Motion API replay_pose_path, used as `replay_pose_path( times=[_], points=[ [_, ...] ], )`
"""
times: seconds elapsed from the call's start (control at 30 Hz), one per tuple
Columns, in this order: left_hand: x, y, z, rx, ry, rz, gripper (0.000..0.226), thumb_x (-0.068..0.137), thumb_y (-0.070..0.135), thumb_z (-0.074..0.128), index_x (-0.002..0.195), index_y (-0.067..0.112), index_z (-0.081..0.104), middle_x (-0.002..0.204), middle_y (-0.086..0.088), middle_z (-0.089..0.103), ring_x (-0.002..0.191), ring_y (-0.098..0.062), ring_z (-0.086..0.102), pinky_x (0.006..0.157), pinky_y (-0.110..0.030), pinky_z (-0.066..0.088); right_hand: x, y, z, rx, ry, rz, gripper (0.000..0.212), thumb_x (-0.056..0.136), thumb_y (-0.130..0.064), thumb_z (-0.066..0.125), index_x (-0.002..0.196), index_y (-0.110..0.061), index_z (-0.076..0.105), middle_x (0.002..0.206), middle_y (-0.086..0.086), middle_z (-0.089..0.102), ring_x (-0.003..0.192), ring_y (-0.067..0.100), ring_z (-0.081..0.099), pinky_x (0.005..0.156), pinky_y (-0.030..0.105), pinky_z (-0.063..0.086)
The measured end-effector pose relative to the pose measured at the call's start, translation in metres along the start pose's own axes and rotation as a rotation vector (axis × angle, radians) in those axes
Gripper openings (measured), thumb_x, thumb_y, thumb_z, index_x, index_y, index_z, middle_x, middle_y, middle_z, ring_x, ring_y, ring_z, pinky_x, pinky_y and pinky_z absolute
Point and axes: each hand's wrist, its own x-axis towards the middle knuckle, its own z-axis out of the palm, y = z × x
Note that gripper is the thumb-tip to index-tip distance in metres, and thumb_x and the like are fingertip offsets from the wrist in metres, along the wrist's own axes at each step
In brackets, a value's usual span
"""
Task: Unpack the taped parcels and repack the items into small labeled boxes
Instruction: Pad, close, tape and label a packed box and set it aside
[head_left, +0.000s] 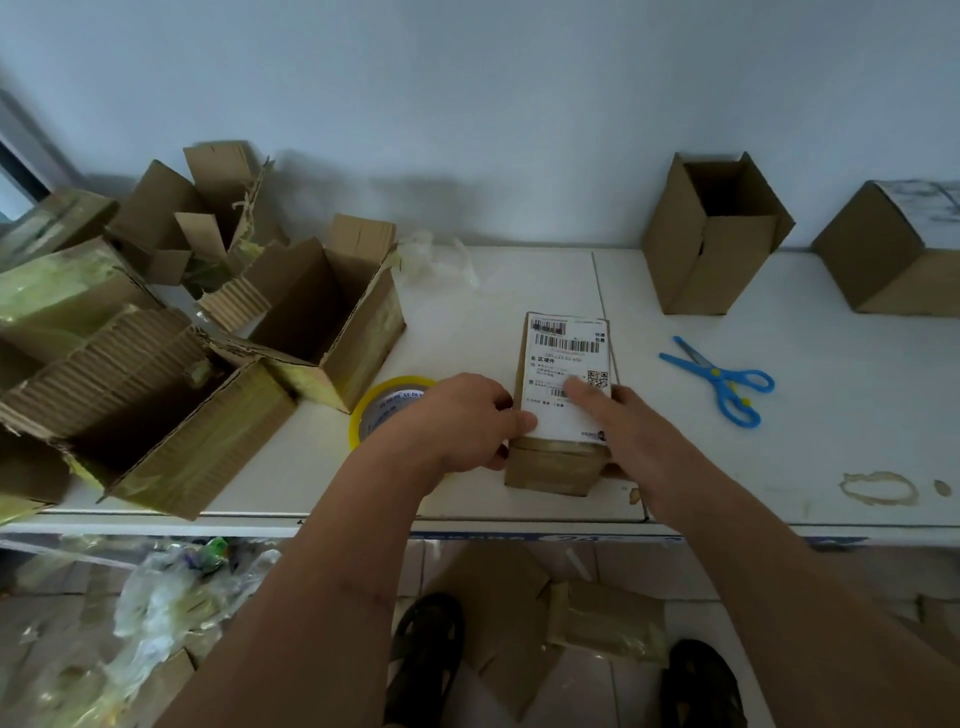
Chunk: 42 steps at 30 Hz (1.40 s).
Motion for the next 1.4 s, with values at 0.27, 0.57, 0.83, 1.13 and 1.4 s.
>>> replay_pose_path(
  times=[0.27,0.57,0.83,1.13,1.4],
  points=[
    [-0.010,0.009,0.001,-0.200,-0.010,0.086,0.022,0.096,0.021,0.062,0.114,0.011,0.069,0.106,-0.003,0.073,0.085,-0.016,0.072,0.078,-0.028,0.060,-0.031,0.007,-0.013,0.256,-0.156,0.054,0.043,0.089,-0.044,0.063,0.128,-0.048,0.046,0.123,-0.007,0.061,0.114,0.021,0.057,0.102,0.054,0.044],
    [-0.032,0.036,0.031,-0.255,-0.091,0.169,0.015,0.100,0.018,0.055,0.108,0.015,0.067,0.097,0.002,0.075,0.082,-0.010,0.072,0.071,-0.021,0.057,-0.056,0.014,-0.046,0.341,-0.120,-0.017,0.047,0.091,-0.033,0.061,0.132,-0.048,0.044,0.126,-0.009,0.061,0.116,0.020,0.058,0.102,0.053,0.044],
    [-0.024,0.084,0.077,0.635,0.329,0.519,0.035,0.103,0.037,0.043,0.134,0.026,0.055,0.125,0.009,0.059,0.105,-0.011,0.059,0.083,-0.025,0.048,-0.073,0.018,-0.124,0.494,0.103,-0.034,0.044,0.085,-0.034,0.068,0.124,-0.031,0.048,0.120,-0.001,0.059,0.110,0.024,0.059,0.100,0.051,0.047],
    [0.057,0.159,0.131,1.370,0.422,0.867,0.018,0.098,0.020,0.046,0.109,0.018,0.060,0.103,-0.002,0.060,0.092,-0.023,0.057,0.069,-0.032,0.036,-0.039,0.019,-0.230,0.530,0.229,-0.029,0.039,0.084,-0.045,0.068,0.119,-0.031,0.056,0.115,-0.003,0.063,0.107,0.023,0.060,0.099,0.050,0.048],
    [0.120,0.213,0.180,1.491,0.353,0.858,0.017,0.099,0.028,0.049,0.110,0.017,0.056,0.104,-0.002,0.055,0.091,-0.022,0.055,0.063,-0.032,0.035,0.040,0.014,-0.291,0.488,0.310,0.004,0.027,0.082,-0.052,0.067,0.098,-0.032,0.059,0.107,-0.005,0.065,0.099,0.017,0.060,0.097,0.044,0.048]
  ],
)
